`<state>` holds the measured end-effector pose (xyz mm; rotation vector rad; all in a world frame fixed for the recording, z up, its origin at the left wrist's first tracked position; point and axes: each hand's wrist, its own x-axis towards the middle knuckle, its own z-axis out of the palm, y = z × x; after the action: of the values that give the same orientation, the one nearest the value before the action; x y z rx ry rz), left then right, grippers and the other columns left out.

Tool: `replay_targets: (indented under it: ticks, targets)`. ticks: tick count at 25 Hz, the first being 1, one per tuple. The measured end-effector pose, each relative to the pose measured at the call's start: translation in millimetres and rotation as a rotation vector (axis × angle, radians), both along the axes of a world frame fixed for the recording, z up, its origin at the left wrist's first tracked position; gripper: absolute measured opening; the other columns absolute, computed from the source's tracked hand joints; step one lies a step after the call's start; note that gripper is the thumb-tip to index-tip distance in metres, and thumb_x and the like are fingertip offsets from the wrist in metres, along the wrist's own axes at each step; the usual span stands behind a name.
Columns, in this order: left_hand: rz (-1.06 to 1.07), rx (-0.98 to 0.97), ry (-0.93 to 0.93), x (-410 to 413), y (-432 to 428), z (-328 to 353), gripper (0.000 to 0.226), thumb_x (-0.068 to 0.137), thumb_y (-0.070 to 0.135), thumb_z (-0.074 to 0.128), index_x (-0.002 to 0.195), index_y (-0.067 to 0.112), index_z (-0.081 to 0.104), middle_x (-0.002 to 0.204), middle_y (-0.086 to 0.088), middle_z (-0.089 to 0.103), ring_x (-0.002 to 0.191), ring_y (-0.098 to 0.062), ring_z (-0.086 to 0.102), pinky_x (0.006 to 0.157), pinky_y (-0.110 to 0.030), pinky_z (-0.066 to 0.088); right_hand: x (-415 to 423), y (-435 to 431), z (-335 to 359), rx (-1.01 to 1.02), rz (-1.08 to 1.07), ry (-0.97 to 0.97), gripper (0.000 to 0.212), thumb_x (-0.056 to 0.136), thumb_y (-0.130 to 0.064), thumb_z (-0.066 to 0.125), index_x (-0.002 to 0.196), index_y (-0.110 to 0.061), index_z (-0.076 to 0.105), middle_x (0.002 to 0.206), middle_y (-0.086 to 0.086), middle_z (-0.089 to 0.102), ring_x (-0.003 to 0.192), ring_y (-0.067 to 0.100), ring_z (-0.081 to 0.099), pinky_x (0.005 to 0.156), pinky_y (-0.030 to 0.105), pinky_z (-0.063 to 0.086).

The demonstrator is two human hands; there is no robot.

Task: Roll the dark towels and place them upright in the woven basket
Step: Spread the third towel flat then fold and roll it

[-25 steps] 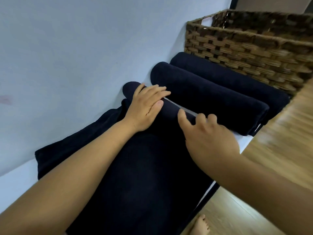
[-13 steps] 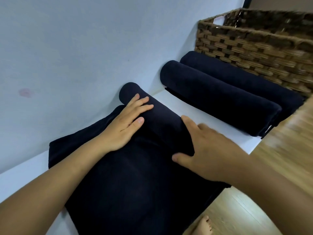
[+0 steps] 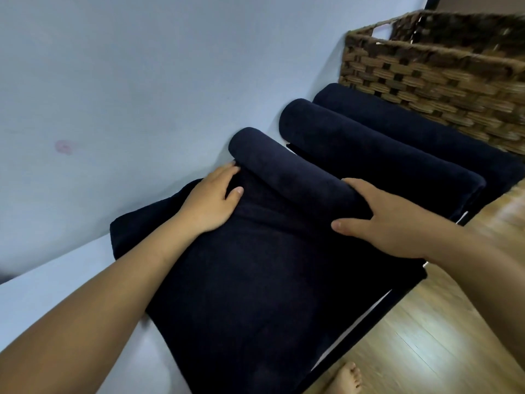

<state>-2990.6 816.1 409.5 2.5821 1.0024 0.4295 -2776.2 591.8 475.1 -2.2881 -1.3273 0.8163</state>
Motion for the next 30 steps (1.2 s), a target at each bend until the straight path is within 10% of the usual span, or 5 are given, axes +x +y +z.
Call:
replay_targets:
  ticks: [11,17,20,24,30]
  targets:
    - [0.177,0.009,0.365,3.7,8.3,5.5,0.05,0.103,0.041,0.021,0.15,0.028,0.029,0.149,-0.004,0.043,0.13,-0.03,0.044,0.105,-0.045,0.034,-94.1,-12.5,-17.8,0.044,0.131,-0.929,0.076,0.1,-0.045,0.036,0.152,-0.023,-0.015,0.126,0.022,0.041,0.09,0.031,0.044,0.068,0.037,0.032]
    - [0.102,0.393,0.021,0.7,-15.3,2.6,0.025,0.092,0.019,0.048,0.102,0.007,0.068,0.089,-0.005,0.063,0.084,-0.027,0.058,0.075,-0.037,0.045,-64.5,-5.4,-6.5,0.03,0.098,-0.6,0.066,0.099,-0.056,0.025,0.15,-0.033,-0.01,0.131,0.014,0.039,0.108,0.033,0.049,0.074,0.04,0.041]
    - [-0.009,0.148,-0.003,23.6,-31.4,1.9,0.03,0.097,0.029,0.046,0.117,0.014,0.061,0.11,-0.001,0.064,0.103,-0.022,0.058,0.084,-0.035,0.047,-47.6,-11.7,-10.9,0.012,0.064,-0.67,0.066,0.1,-0.051,0.031,0.15,-0.031,-0.007,0.13,0.016,0.039,0.107,0.035,0.049,0.072,0.039,0.038]
    - [0.105,0.283,-0.235,58.8,-56.7,6.6,0.037,0.098,0.03,0.044,0.129,0.012,0.054,0.134,-0.004,0.052,0.125,-0.023,0.049,0.102,-0.034,0.04,-35.2,-25.2,-16.0,0.035,0.062,-0.91,0.066,0.103,-0.036,0.035,0.152,-0.024,-0.007,0.131,0.025,0.039,0.1,0.038,0.048,0.073,0.042,0.036]
    - [-0.109,0.1,-0.266,77.1,-70.3,-1.1,0.061,0.098,0.046,0.014,0.149,0.022,0.036,0.162,0.007,0.015,0.149,-0.005,-0.009,0.122,-0.045,0.011,-41.3,-34.2,-14.2,0.06,0.2,-0.853,0.065,0.103,-0.042,0.029,0.153,-0.021,-0.007,0.142,0.029,0.026,0.118,0.046,0.039,0.094,0.054,0.037]
